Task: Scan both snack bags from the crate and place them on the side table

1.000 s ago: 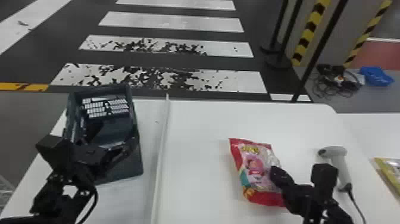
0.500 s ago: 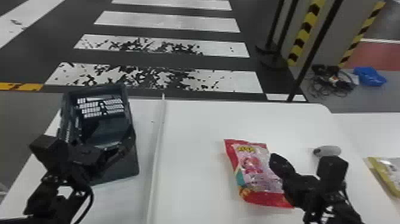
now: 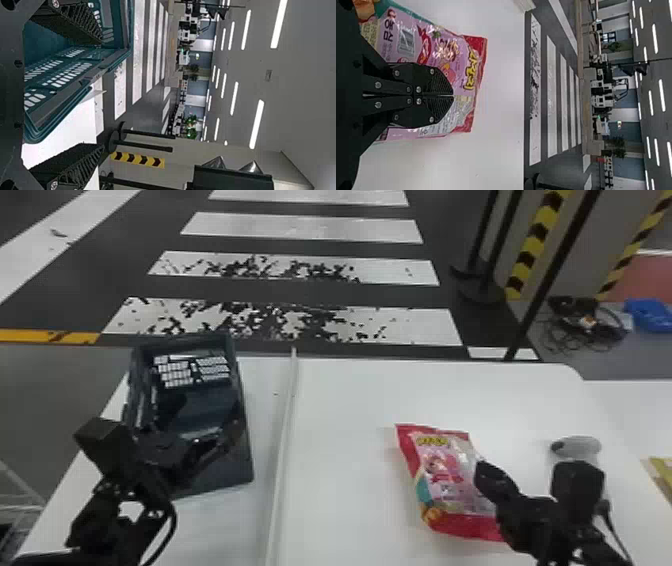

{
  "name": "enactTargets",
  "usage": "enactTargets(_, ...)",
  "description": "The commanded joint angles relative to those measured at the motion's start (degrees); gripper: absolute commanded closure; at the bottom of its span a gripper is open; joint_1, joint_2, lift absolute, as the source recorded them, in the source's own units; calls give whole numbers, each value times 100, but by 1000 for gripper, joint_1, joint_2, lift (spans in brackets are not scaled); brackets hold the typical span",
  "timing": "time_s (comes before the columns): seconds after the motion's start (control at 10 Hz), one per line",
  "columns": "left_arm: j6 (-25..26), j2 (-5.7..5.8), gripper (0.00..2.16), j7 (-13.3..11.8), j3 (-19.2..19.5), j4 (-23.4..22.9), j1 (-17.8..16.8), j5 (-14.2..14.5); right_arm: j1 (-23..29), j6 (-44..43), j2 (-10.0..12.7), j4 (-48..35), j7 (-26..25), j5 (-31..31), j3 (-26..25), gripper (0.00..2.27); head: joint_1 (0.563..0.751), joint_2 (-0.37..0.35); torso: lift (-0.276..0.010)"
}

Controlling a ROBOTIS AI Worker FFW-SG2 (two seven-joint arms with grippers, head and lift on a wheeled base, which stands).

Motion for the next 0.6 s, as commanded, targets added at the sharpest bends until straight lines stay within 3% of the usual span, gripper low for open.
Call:
enactTargets(0.0, 16, -5, 76, 0, -45, 7, -36, 1, -3, -14, 0, 102, -1, -21, -240, 2263, 695, -56, -95)
enactTargets(0.5, 16, 21, 76, 0, -53, -45, 25, 10, -3, 92, -27, 348, 8, 84, -486, 2263, 695, -125, -95)
